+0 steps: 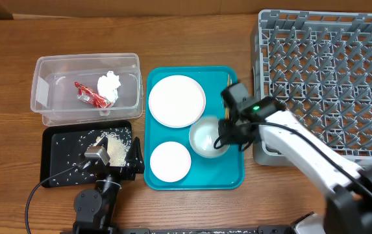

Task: Sort waste into correct bins and load items into the dishwasher
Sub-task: 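Carry the grey bowl into the dish rack with the right gripper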

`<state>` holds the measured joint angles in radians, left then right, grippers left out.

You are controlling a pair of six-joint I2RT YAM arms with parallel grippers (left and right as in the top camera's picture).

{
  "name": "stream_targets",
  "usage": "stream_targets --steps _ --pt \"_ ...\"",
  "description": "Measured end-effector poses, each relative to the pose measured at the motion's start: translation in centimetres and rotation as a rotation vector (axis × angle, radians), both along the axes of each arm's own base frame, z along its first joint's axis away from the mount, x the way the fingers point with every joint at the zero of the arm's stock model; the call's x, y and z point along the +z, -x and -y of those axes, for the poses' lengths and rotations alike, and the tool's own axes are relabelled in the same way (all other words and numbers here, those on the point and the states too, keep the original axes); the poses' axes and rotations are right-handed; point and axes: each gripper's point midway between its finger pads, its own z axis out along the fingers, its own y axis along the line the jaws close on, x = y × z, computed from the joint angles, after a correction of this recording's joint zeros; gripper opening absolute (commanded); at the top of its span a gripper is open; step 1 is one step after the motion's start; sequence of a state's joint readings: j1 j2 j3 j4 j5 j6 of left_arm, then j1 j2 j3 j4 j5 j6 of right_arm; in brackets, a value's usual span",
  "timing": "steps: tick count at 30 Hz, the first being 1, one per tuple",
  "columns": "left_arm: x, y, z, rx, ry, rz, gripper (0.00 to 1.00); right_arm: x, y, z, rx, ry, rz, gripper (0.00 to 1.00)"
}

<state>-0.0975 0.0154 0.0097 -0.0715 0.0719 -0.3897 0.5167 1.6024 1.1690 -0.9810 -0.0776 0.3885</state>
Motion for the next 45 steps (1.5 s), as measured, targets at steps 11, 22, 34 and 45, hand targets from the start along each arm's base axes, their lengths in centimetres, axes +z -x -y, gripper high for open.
stream_targets --steps 11,22,34,45 --pt "0.0 0.0 0.0 0.000 0.000 0.000 1.00 16.9 -4.9 14.1 -0.471 0.389 0.628 0.04" --pt "0.0 0.0 0.0 0.000 0.000 0.000 1.00 17.8 -5.7 27.5 -0.885 0.825 0.663 0.04" --pt "0.0 0.0 0.0 0.000 0.000 0.000 1.00 12.4 -4.7 36.7 -1.054 1.022 0.428 0.04" --pt "0.0 0.0 0.0 0.000 0.000 0.000 1.00 7.9 -5.3 38.5 -1.035 1.076 0.309 0.04"
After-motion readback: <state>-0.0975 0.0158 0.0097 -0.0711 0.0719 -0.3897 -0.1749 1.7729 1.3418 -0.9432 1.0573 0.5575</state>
